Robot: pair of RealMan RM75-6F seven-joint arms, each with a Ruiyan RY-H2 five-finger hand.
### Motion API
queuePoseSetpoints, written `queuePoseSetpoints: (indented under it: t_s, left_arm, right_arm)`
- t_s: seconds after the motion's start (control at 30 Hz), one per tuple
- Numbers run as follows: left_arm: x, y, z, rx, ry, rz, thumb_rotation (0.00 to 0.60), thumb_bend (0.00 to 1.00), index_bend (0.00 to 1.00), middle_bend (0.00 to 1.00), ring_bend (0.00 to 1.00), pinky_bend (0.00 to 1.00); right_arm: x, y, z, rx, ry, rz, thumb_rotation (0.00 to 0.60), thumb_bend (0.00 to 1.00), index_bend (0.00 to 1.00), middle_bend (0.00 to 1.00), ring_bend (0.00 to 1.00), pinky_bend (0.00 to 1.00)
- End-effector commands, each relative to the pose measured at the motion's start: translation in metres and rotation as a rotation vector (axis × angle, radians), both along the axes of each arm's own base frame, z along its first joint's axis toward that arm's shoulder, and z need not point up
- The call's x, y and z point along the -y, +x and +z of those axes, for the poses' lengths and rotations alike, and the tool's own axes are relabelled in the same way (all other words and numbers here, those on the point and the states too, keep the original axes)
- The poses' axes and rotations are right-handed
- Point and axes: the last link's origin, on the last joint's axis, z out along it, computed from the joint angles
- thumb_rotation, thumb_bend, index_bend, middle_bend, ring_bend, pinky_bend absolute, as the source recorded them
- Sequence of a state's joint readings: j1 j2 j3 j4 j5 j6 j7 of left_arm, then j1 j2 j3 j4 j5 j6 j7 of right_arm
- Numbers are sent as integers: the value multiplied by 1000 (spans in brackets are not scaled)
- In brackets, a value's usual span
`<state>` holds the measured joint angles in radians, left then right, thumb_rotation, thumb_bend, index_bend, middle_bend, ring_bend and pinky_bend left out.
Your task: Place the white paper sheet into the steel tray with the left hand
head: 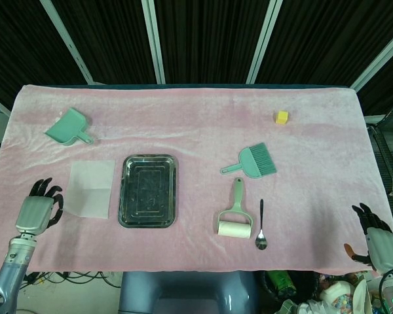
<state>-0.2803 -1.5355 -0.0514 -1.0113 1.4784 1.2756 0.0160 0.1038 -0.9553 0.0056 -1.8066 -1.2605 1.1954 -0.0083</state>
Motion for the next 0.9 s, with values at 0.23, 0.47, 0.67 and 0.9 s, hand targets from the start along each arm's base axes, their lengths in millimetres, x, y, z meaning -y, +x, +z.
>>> queuePoseSetpoints:
  t_s: [0.23,0.47,0.67,0.9]
  left_arm:
    - [-75,76,53,106,75,-109,600,462,621,303,65,97]
    - [-117,118,80,85,117,-86,600,462,621,298,65,97]
    - [-174,164,98,105,224,-100,600,462,623,292,65,95]
    - [-193,198,103,295,335,-149,600,462,632,288,64,68]
  right_arm:
    - [0,0,-1,-1,0,0,600,241,0,3,91,151]
    - [-1,0,-2,-6,3,-2,600,241,0,3,91,151]
    - [0,0,-2,-11,8,-12,600,241,0,3,91,152]
    - [-1,0,-2,-15,6,-18,600,241,0,3,91,152]
